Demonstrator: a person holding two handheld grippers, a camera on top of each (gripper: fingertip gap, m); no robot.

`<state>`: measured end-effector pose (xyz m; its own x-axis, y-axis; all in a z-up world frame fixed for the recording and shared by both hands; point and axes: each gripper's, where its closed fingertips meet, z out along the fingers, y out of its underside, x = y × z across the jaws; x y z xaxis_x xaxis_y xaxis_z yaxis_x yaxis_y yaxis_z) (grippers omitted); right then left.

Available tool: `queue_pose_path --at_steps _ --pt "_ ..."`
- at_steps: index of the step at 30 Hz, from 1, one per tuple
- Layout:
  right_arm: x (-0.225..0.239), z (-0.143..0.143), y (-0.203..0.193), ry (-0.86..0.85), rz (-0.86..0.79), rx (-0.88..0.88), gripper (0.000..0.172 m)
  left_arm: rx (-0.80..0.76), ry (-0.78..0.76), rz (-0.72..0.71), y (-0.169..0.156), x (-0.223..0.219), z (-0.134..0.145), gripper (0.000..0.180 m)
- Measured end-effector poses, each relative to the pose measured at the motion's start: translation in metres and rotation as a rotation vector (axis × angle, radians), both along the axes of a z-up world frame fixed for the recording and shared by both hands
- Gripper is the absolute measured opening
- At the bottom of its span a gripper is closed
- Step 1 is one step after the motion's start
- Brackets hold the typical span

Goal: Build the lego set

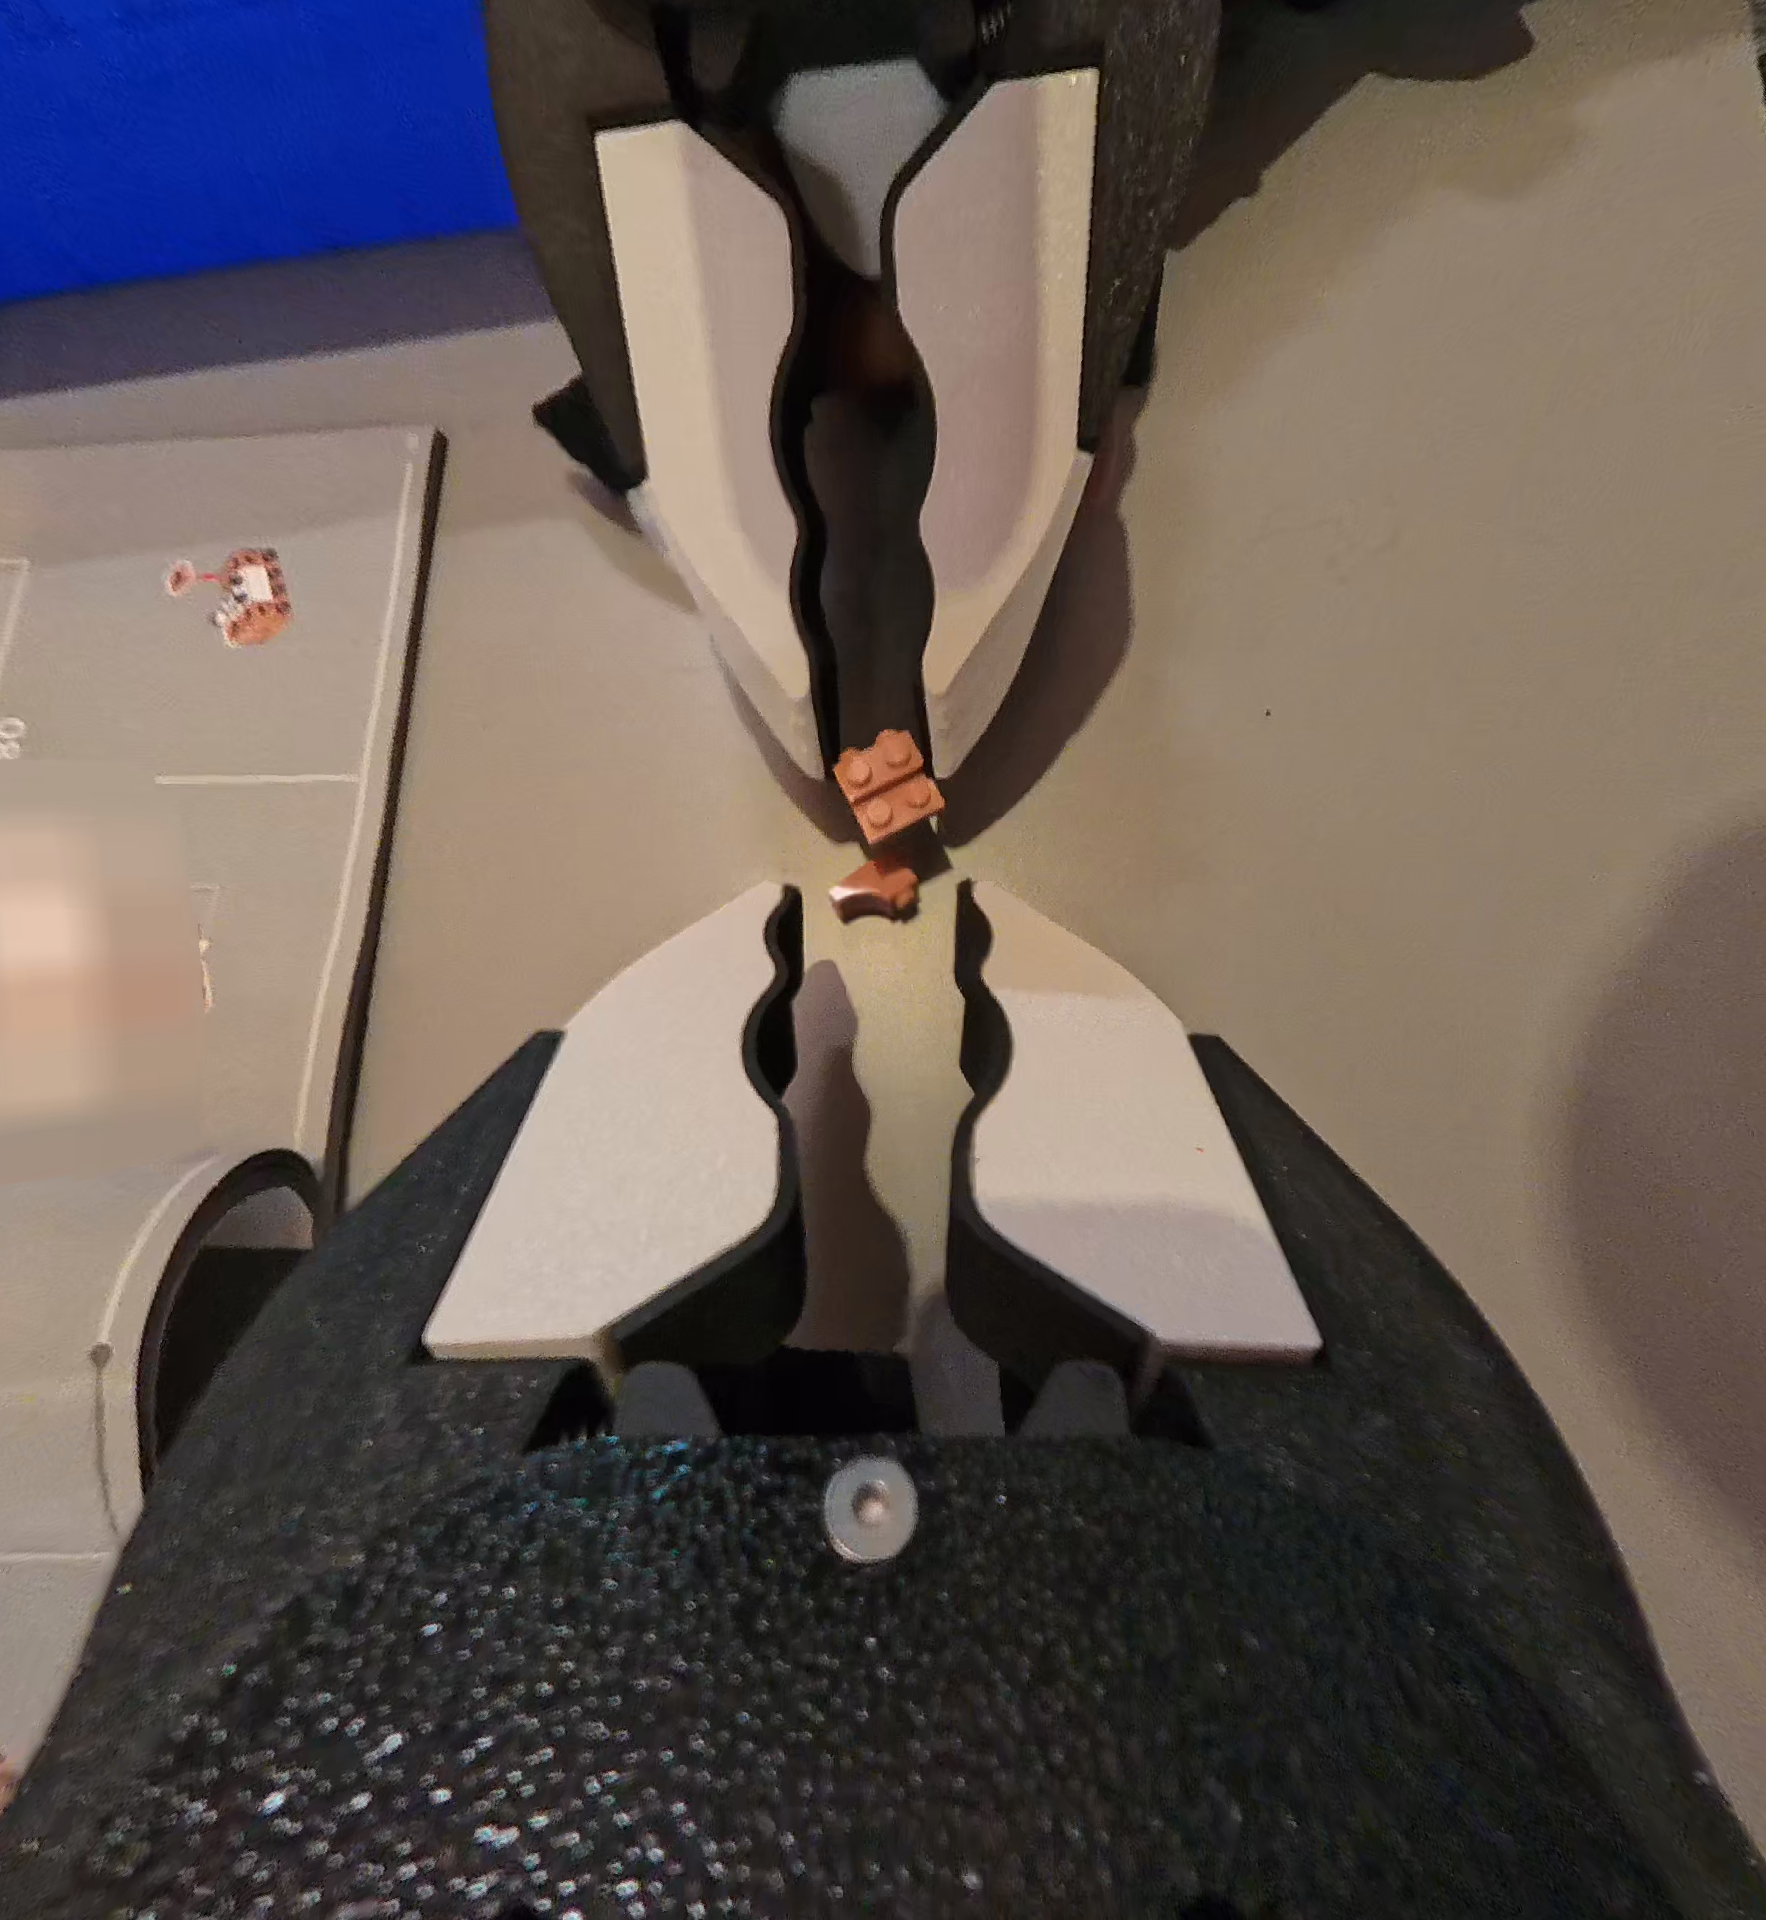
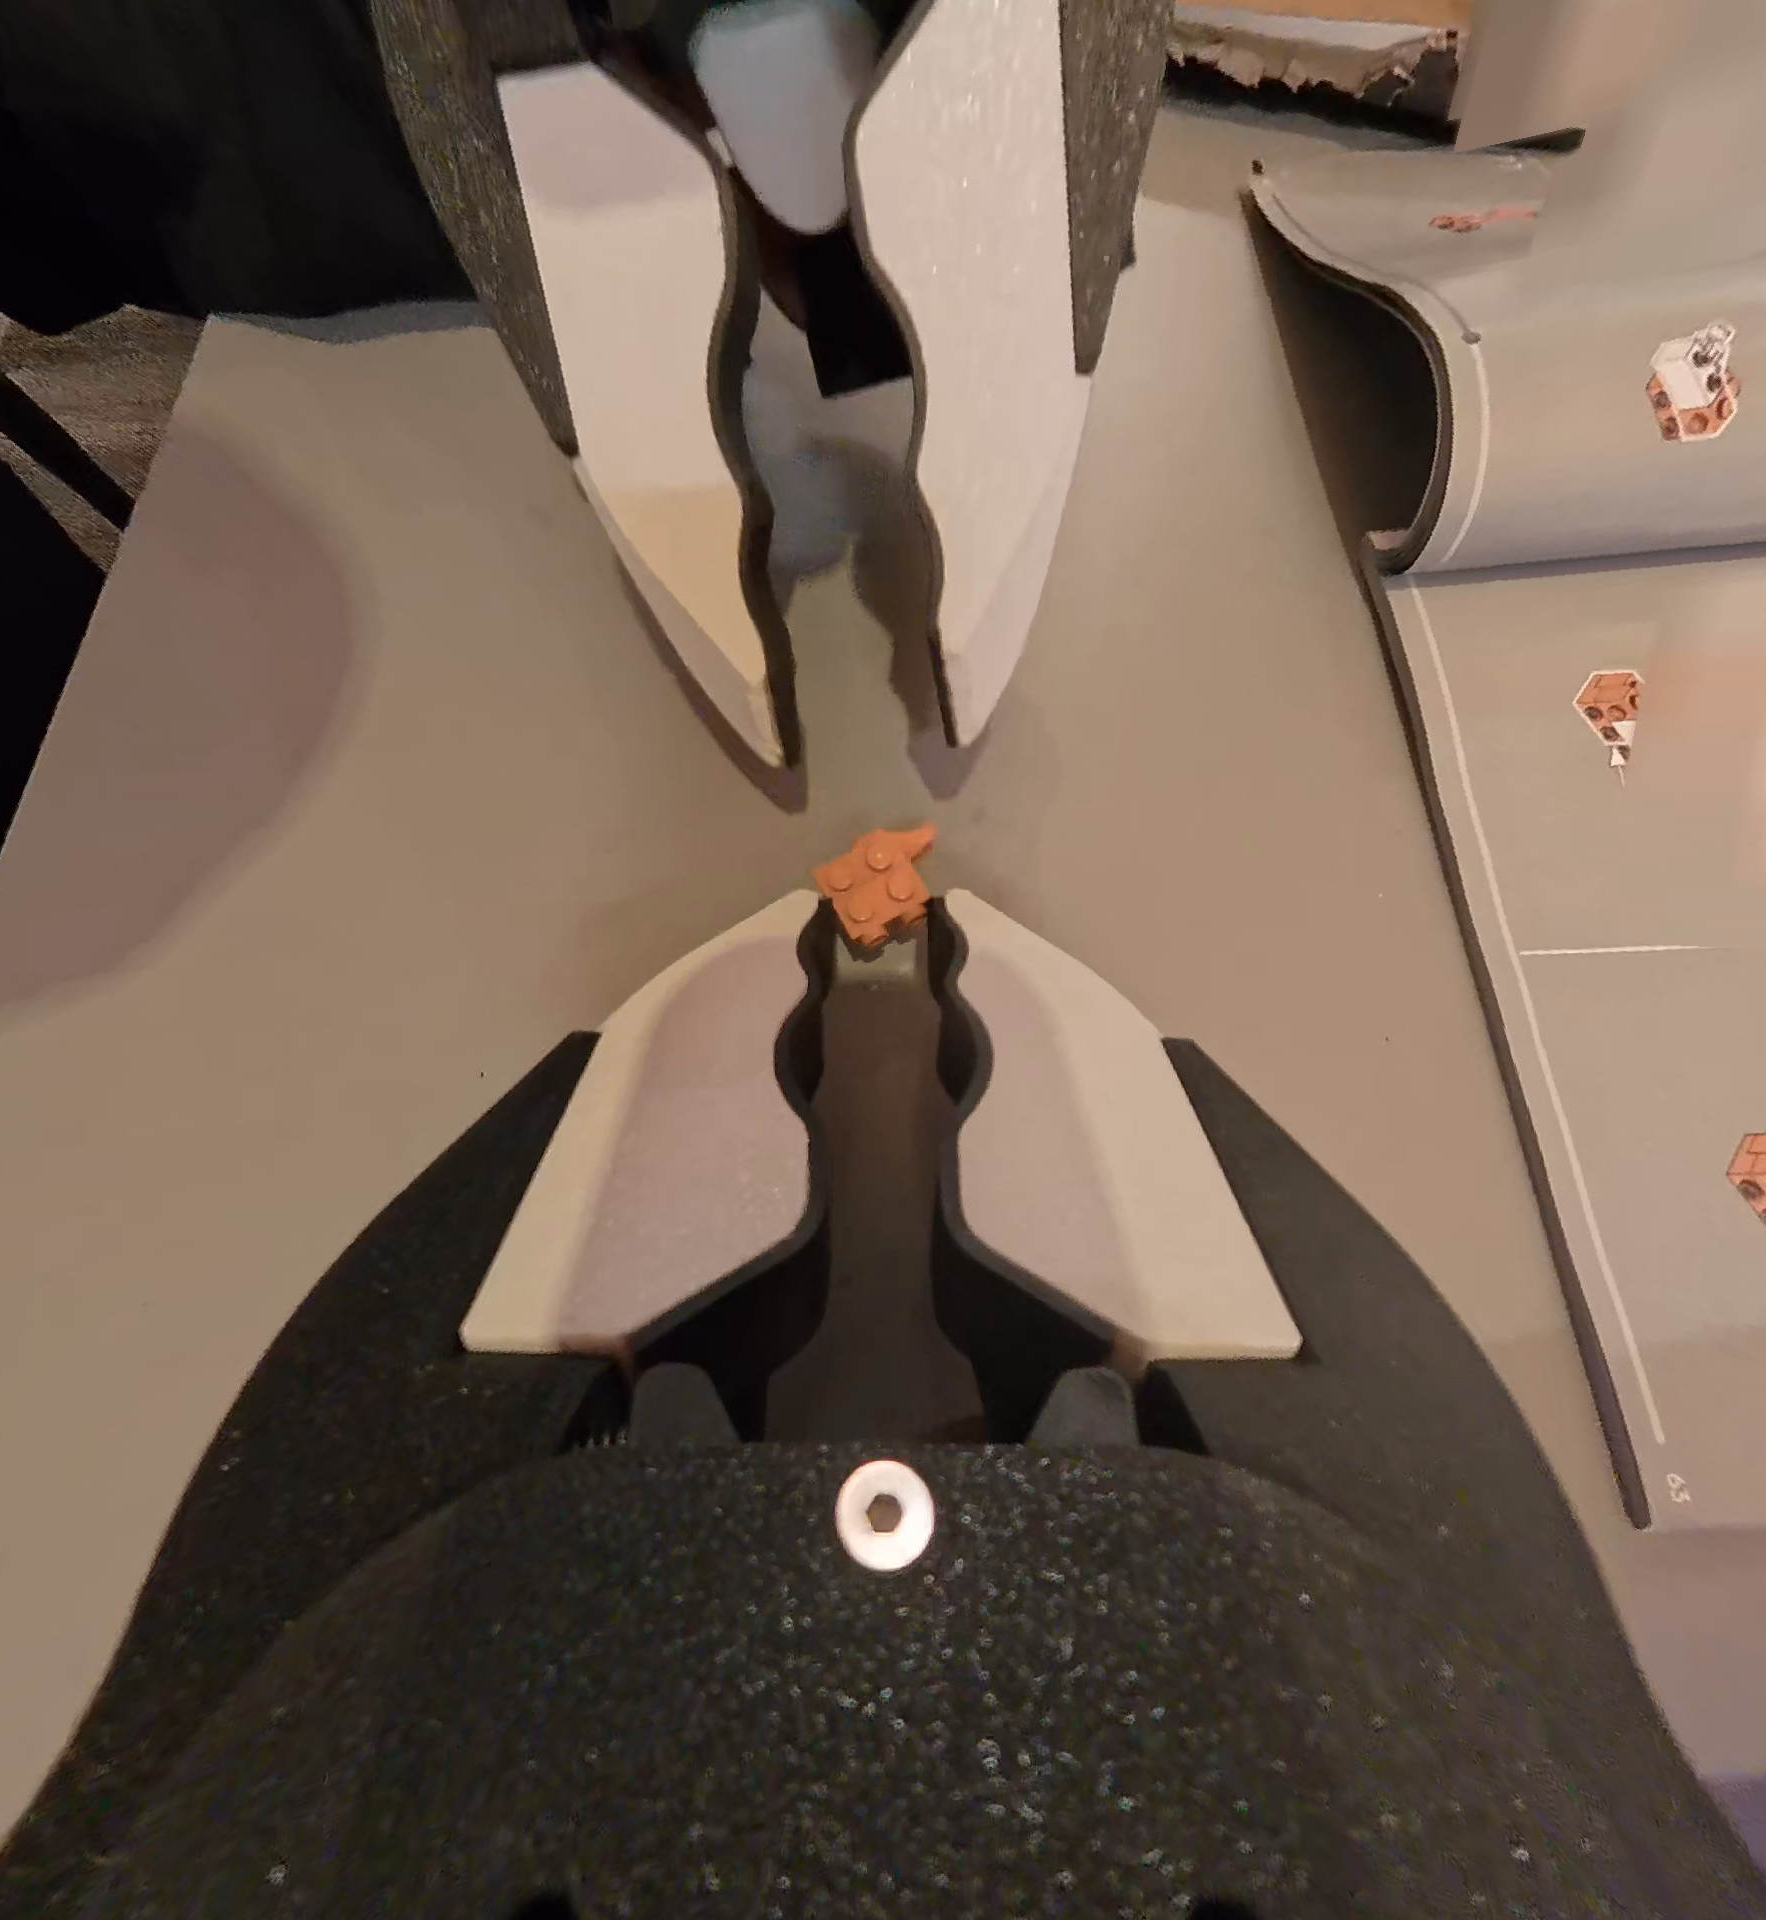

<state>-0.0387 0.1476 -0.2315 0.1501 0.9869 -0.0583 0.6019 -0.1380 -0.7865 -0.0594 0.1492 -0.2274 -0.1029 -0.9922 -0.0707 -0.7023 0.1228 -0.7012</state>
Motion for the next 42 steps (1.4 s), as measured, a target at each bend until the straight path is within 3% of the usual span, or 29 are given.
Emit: queue_pose_path --at_steps 9,12,20,22,27,35,38,42 --pt "0.011 -0.015 0.001 -0.115 -0.04 -0.002 0.017 -0.022 0.078 0.054 0.002 0.006 -0.025 0.028" --pt "0.012 -0.017 0.001 -0.128 -0.038 0.005 0.017 -0.026 0.072 0.047 0.0 0.008 -0.026 0.019" --pt "0.015 -0.02 -0.001 -0.155 -0.043 0.021 0.018 -0.055 0.055 0.06 -0.001 0.011 -0.025 0.018" --pt "0.016 -0.02 -0.001 -0.157 -0.043 0.037 0.025 -0.101 0.033 0.08 -0.001 0.012 -0.023 0.018" --pt "0.017 -0.014 0.002 -0.135 -0.018 0.159 0.031 -0.337 -0.091 0.191 0.005 0.017 -0.008 0.018" --pt "0.002 0.036 0.017 0.173 -0.114 0.34 0.029 -1.029 -0.558 0.307 0.017 0.026 0.052 0.017" --pt "0.0 0.045 0.022 0.206 -0.157 0.41 0.029 -1.153 -0.612 0.323 0.019 0.027 0.057 0.018" --pt "-0.001 0.054 0.025 0.234 -0.187 0.483 0.027 -1.196 -0.623 0.333 0.017 0.03 0.057 0.017"
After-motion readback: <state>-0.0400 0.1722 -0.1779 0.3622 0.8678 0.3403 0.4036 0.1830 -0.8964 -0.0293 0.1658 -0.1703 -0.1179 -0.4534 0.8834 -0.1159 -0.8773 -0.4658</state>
